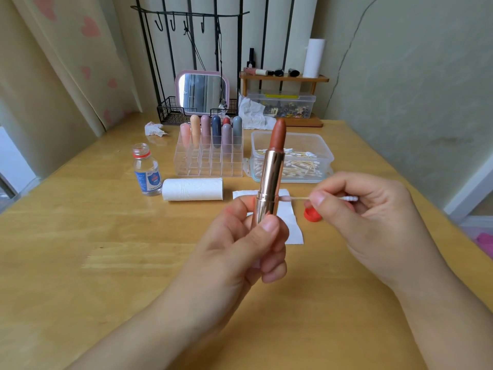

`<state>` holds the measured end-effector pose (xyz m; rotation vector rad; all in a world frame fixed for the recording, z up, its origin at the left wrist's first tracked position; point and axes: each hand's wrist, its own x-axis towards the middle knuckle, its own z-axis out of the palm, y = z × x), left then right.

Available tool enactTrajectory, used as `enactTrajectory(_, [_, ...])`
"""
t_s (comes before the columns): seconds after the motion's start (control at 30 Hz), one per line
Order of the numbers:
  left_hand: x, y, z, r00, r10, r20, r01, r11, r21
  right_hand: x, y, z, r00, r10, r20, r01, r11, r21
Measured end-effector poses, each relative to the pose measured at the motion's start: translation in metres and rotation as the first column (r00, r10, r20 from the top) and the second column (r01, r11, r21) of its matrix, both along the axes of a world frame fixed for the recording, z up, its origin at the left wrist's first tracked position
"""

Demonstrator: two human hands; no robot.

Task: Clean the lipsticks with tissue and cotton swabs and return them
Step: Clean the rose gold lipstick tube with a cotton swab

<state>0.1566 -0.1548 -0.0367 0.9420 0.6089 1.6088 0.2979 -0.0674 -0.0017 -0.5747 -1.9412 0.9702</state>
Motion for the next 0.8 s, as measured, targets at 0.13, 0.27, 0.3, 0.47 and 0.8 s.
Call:
enactTrajectory(0.13, [-0.0032, 0.0000, -0.0010, 0.996, -0.080, 0.039, 0.078, 0.996, 0.054, -0.0005, -0.0013, 0.0002, 0.999, 0.014, -0.029, -0.014, 1.000, 0.014])
enactTrajectory(0.27, [-0.0041, 0.0020, -0.0021, 0.988, -0.127, 0.085, 0.121, 0.990, 0.073, 0.0001, -0.0014, 0.0020, 0.997, 0.032, -0.066, -0.030, 0.999, 0.022])
enactTrajectory(0.3, [-0.0040, 0.0026, -0.0026, 0.988, -0.131, 0.081, 0.125, 0.989, 0.073, 0.0003, -0.0016, 0.0023, 0.997, 0.037, -0.071, -0.035, 0.999, 0.023])
enactTrajectory(0.47, [-0.0056, 0.0069, -0.0046, 0.985, -0.162, 0.059, 0.158, 0.985, 0.065, 0.0007, 0.0006, 0.0019, 0.995, 0.046, -0.093, -0.044, 0.999, 0.022])
enactTrajectory(0.8, [-0.0075, 0.0061, -0.0045, 0.954, -0.273, 0.128, 0.267, 0.962, 0.064, 0.0003, 0.0031, 0.0005, 0.996, 0.045, -0.074, -0.043, 0.998, 0.035])
